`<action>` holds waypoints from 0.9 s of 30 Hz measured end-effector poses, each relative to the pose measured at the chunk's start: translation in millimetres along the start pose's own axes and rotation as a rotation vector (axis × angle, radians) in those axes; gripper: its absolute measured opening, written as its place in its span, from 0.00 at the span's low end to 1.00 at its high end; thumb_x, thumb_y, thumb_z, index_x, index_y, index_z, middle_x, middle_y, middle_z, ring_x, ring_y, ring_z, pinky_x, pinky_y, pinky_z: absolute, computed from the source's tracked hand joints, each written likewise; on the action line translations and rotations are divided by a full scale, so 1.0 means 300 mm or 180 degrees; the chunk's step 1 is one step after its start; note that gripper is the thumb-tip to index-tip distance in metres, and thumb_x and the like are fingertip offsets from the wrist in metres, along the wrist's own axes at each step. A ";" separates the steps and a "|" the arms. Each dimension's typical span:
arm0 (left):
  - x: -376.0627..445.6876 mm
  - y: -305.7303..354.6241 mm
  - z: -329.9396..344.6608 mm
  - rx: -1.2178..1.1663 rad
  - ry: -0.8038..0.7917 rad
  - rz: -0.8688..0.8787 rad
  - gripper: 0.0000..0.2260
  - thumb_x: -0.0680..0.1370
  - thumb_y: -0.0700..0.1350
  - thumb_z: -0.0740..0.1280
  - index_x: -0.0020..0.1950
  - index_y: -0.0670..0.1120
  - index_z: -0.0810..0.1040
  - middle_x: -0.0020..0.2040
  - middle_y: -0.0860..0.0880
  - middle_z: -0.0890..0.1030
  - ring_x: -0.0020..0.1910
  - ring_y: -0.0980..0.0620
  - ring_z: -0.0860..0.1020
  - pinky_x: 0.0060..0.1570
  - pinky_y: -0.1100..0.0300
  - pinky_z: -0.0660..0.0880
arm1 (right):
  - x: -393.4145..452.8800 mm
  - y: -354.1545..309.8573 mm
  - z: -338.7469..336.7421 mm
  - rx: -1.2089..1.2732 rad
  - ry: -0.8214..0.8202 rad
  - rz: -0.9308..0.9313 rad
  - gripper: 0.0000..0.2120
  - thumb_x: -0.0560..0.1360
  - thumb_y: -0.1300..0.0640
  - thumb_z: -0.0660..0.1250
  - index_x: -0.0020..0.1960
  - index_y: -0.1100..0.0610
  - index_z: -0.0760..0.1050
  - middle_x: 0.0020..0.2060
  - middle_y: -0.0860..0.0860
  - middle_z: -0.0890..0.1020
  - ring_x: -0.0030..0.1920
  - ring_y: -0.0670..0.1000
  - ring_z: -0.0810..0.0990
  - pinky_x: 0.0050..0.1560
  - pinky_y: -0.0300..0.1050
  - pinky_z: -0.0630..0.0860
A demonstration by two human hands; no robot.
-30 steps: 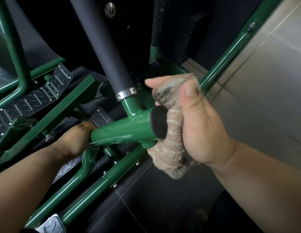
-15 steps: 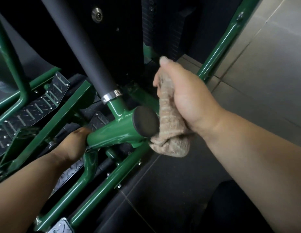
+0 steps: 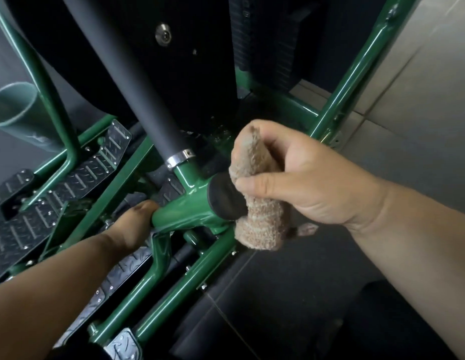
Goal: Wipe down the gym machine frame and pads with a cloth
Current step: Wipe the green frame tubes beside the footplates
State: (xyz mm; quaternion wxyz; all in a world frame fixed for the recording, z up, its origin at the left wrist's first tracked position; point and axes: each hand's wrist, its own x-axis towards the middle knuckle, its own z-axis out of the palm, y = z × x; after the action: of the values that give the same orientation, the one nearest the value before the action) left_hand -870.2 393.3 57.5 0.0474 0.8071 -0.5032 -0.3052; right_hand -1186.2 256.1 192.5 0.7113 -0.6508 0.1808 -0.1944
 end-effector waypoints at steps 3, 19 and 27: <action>-0.037 0.067 -0.040 -0.0862 -0.0222 -0.0274 0.12 0.80 0.54 0.65 0.48 0.46 0.82 0.46 0.44 0.83 0.45 0.45 0.79 0.57 0.42 0.78 | -0.006 0.001 0.011 0.0007 -0.0061 0.0002 0.09 0.76 0.67 0.73 0.49 0.59 0.74 0.43 0.57 0.76 0.44 0.51 0.76 0.48 0.45 0.78; -0.088 0.270 -0.014 -0.2723 0.0438 -0.0101 0.08 0.74 0.50 0.64 0.45 0.46 0.78 0.43 0.48 0.81 0.40 0.56 0.80 0.45 0.60 0.77 | -0.017 -0.008 0.029 -0.1049 -0.0053 -0.0387 0.04 0.75 0.59 0.79 0.43 0.55 0.84 0.42 0.48 0.78 0.42 0.50 0.80 0.45 0.40 0.76; -0.085 0.276 -0.018 -0.2409 0.0667 0.0035 0.08 0.65 0.60 0.65 0.32 0.62 0.83 0.34 0.53 0.81 0.36 0.56 0.77 0.42 0.60 0.75 | 0.048 -0.013 0.028 -0.0322 0.0271 -0.0287 0.06 0.76 0.63 0.76 0.43 0.56 0.80 0.37 0.46 0.80 0.39 0.43 0.78 0.44 0.36 0.76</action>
State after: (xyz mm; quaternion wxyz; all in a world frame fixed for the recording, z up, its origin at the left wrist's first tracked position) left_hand -940.1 373.1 105.1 0.3944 0.7566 -0.3519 -0.3849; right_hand -1169.8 255.5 197.0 0.6597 -0.6845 0.1910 -0.2443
